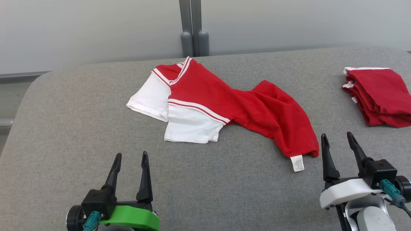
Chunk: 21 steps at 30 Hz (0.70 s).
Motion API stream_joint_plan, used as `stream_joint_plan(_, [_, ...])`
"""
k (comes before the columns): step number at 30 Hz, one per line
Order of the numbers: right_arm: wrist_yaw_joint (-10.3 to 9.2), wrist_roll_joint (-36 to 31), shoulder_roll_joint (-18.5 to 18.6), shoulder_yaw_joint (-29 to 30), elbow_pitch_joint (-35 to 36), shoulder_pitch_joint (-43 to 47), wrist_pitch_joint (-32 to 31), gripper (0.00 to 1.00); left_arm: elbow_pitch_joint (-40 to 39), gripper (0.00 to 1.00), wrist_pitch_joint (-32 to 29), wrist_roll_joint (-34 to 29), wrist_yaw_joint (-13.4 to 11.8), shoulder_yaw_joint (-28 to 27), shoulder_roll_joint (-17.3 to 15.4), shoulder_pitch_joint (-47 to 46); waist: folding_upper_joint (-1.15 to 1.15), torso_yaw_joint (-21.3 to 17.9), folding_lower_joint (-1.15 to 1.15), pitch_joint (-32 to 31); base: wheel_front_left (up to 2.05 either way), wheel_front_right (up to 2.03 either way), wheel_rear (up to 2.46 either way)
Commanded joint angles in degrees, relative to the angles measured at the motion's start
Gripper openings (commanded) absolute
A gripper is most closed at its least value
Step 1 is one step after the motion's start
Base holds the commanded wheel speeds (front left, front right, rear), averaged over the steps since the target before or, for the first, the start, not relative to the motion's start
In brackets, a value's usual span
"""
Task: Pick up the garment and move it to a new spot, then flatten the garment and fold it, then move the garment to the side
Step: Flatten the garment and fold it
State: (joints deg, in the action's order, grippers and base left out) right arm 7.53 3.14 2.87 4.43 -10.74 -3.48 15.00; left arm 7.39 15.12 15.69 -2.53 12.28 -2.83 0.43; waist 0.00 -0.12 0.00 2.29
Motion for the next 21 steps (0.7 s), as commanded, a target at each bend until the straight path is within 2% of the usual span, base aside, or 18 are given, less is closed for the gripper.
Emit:
stream_joint_plan(1, [-0.09,0.21,0.05,0.12,0.36,0.40,0.23,1.00,-0.23,1.00,0.02,0.54,-0.14,-0.05,-0.14,0.37,0.00,-0.03,0.00,0.05,0.00,0.00,0.00])
stream_joint_plan(12, [-0.09,0.28,0.05,-0.46,1.14,-0.67,0.24,1.00,3.18,1.00,0.02,-0.21,1.06,1.31,-0.14,-3.04,0.00,-0.54,0.00,1.63,0.00,0.00,0.00])
stream_joint_plan(18, [-0.09,-0.09,0.06,-1.24,1.77,-1.96,0.21,1.00,12.54,1.00,-0.95,2.25,2.83,3.79,-0.15,-9.94,0.00,-1.76,0.00,4.04,0.00,0.00,0.00])
stream_joint_plan(19, [-0.09,-0.25,0.05,-1.75,2.04,-2.67,0.21,1.00,17.73,1.00,-2.55,4.82,2.88,5.20,-0.16,-14.43,0.00,-2.76,0.00,5.78,0.00,0.00,0.00])
stream_joint_plan(21, [-0.09,-0.32,0.06,-2.07,2.26,-3.29,0.21,1.00,20.74,1.00,-3.14,6.16,2.54,5.78,-0.16,-17.40,0.00,-3.56,0.00,7.05,0.00,0.00,0.00])
